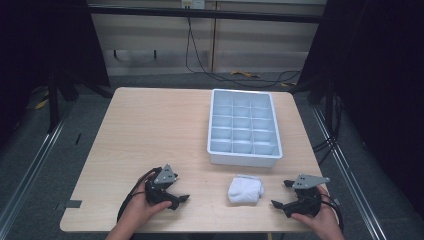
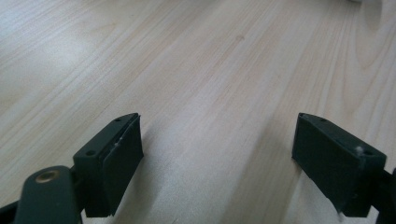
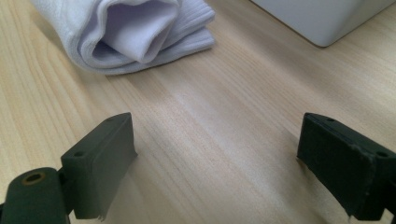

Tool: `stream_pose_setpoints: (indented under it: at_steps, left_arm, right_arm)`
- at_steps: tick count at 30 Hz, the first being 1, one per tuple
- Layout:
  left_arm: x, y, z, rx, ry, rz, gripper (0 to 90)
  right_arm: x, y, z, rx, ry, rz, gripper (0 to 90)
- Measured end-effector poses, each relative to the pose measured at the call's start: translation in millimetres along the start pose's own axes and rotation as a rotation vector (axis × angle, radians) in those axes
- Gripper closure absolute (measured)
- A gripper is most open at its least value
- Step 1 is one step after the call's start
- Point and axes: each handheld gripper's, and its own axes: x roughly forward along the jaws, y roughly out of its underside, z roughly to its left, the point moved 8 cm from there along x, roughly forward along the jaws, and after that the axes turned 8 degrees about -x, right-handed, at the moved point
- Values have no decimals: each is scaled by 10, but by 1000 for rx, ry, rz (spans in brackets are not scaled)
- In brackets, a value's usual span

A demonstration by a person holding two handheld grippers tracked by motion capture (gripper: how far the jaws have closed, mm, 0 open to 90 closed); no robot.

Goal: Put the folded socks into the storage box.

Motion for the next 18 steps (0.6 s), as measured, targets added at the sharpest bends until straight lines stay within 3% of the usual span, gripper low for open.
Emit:
stream_pose_setpoints:
  at_steps: [12,16,17,18]
  left_arm:
    - [2,-2,-1,-1,0,-2,159]
    - [0,-1,0,-1,-2,-1,160]
    - [0,-1,0,-1,-2,-1,159]
    - [0,-1,1,-1,-3,-2,159]
  right_arm:
    - [-5,-4,-29,9,1,-6,145]
    - [-58,-8,-19,10,-10,78,194]
    - [-58,-8,-19,10,-10,78,194]
    - [-89,-13,-14,8,-15,133,218]
